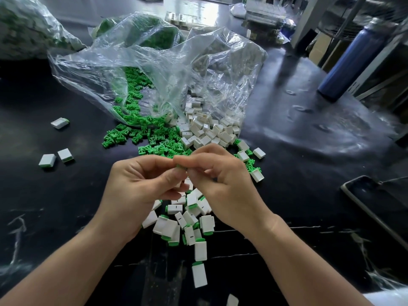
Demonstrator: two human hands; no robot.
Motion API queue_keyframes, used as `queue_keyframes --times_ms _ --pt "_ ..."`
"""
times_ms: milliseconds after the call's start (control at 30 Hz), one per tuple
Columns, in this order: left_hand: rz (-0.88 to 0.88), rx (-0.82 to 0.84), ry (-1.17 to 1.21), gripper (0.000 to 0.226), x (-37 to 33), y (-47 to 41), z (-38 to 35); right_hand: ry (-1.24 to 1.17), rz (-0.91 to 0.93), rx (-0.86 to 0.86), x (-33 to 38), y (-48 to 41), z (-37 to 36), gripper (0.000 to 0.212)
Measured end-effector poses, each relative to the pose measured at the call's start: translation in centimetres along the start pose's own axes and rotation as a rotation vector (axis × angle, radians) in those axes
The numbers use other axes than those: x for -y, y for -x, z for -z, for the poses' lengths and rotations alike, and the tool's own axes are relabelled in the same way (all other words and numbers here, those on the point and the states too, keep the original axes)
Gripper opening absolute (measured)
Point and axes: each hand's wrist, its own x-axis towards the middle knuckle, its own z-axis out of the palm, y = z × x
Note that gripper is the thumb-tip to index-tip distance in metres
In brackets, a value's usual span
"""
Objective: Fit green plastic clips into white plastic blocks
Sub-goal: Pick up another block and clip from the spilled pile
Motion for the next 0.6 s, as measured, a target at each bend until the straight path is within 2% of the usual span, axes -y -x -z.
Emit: queue_keyframes --times_ms 100,200,400,600 --pt "-0.144 0.007 -0.044 0.013 0.1 0.0 -0.1 -0.174 -0.231 0.038 0.1 0.0 0.0 0.029" --pt "-0.268 0.067 -0.119 0.013 0.4 0.3 0.0 -0.326 -0.383 0.197 0.4 0.0 0.1 0.045" --pt "-0.333 0.031 -0.223 0.020 0.6 0.3 0.2 -0.417 -0.461 0.338 1.1 0.0 0.1 0.051" --pt "-0.378 0.060 -0.243 0.022 0.6 0.3 0.1 -0.503 -0.450 0.346 1.1 0.1 0.0 0.050"
